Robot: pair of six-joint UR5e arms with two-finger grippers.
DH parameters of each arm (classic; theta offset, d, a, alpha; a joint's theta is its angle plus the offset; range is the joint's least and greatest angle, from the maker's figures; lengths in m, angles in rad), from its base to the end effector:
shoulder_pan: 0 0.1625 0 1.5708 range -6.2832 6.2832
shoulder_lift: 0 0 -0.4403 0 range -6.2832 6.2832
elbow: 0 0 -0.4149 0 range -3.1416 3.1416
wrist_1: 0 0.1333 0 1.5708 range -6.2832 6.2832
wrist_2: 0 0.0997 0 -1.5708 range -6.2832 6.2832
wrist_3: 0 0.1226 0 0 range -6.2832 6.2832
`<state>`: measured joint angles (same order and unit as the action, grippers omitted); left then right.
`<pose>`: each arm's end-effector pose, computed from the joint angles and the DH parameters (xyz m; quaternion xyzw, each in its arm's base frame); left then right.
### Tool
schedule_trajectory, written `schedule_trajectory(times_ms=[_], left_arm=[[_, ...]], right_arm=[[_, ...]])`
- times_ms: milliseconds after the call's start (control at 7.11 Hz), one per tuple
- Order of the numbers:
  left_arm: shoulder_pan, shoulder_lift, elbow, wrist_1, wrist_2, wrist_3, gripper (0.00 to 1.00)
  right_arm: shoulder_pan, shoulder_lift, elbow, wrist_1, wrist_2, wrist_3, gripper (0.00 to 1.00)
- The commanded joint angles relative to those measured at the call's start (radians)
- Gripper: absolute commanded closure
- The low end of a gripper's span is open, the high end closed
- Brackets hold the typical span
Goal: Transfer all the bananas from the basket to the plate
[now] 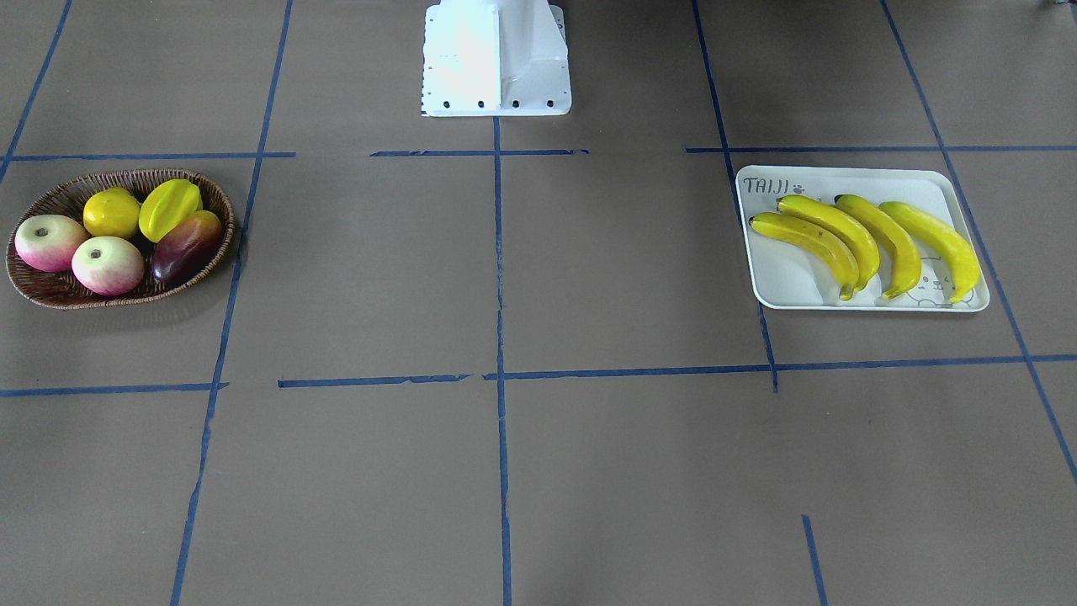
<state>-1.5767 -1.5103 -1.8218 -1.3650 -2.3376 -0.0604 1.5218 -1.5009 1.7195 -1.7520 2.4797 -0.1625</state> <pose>-0.0511 -0.4788 0.6132 -0.0173 0.3737 -0.0336 0.9268 0.0102 -0.5394 0.5833 0.0417 -0.4372 -0.1030 0.8925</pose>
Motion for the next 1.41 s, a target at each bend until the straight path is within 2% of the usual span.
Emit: schedule_trajectory(times_ms=[0, 281, 704, 1267], left_arm=[[0.0, -0.004, 0.031, -0.005, -0.034, -0.03, 0.0], [0.001, -0.001, 0.059, -0.017, -0.034, -0.027, 0.0], [0.001, 0.001, 0.154, -0.143, -0.035, -0.027, 0.0], [0.001, -0.005, 0.167, -0.176, -0.032, -0.024, 0.0]], right_arm=[[0.005, -0.056, -0.038, 0.14, 0.005, 0.058, 0.0], [0.009, -0.071, -0.078, 0.149, 0.025, 0.061, 0.0], [0.061, -0.125, -0.078, 0.149, 0.025, 0.054, 0.0], [0.08, -0.133, -0.075, 0.154, 0.005, 0.044, 0.0]])
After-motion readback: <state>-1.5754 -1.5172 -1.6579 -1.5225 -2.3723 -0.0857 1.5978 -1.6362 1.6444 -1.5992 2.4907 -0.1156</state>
